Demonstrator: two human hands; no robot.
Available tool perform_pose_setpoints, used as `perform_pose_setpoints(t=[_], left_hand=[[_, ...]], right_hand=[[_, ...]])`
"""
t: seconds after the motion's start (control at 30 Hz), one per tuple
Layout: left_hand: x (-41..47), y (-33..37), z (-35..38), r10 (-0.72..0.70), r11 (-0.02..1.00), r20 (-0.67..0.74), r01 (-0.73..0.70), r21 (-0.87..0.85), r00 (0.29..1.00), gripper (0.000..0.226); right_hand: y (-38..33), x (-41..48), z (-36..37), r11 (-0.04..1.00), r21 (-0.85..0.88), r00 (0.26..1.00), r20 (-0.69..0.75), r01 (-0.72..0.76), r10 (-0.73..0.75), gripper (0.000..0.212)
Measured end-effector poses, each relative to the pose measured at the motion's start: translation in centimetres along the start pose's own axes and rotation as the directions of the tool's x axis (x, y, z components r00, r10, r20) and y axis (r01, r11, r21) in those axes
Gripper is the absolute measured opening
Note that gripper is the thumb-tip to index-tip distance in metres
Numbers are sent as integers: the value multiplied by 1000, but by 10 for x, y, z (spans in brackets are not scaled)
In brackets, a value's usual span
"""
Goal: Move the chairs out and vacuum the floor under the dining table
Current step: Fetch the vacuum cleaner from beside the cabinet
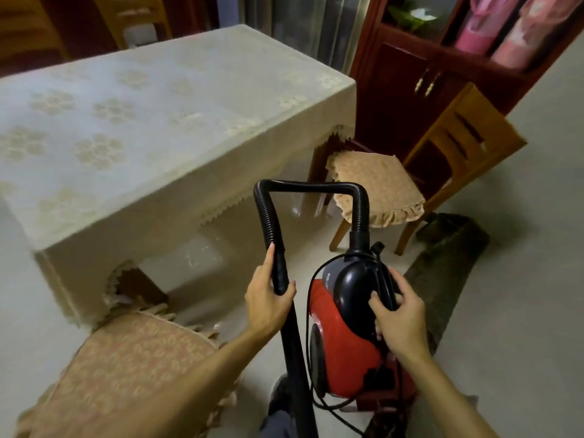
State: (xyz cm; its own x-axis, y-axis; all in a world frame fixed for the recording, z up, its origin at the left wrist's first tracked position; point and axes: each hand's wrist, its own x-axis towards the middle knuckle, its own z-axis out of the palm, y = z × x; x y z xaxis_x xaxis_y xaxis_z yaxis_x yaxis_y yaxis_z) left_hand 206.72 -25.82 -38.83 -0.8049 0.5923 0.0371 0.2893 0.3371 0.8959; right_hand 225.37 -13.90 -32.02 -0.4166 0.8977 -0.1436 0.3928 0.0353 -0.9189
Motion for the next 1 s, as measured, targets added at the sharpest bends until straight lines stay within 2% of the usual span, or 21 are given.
perform_pose_setpoints(t=[0.17, 0.33, 0.57, 0.73, 0.87, 1.0], left_hand=[[55, -11, 55, -129, 992, -37, 128, -16, 991, 96], [100, -32, 105, -210, 977, -105, 213, 19, 972, 98], [144, -84, 180, -363, 913, -222, 392, 108, 905, 99], [146, -139, 239, -458, 862, -292, 499, 85, 840, 97], [141, -198, 272, -519, 808, -339, 580, 106, 785, 101], [136, -261, 302, -558, 759, -370, 637, 134, 743, 103]], right_hand=[[23, 95, 1, 996, -87, 994, 109, 3, 7, 63], [51, 188, 4, 994, -100, 983, 181, 38, -19, 61], [132, 299, 22, 978, -181, 928, 372, 100, -26, 60], [198, 350, 43, 963, -219, 872, 488, 160, -34, 61], [263, 378, 72, 964, -244, 840, 541, 103, 47, 62], [323, 400, 104, 964, -249, 833, 549, 92, 62, 64]])
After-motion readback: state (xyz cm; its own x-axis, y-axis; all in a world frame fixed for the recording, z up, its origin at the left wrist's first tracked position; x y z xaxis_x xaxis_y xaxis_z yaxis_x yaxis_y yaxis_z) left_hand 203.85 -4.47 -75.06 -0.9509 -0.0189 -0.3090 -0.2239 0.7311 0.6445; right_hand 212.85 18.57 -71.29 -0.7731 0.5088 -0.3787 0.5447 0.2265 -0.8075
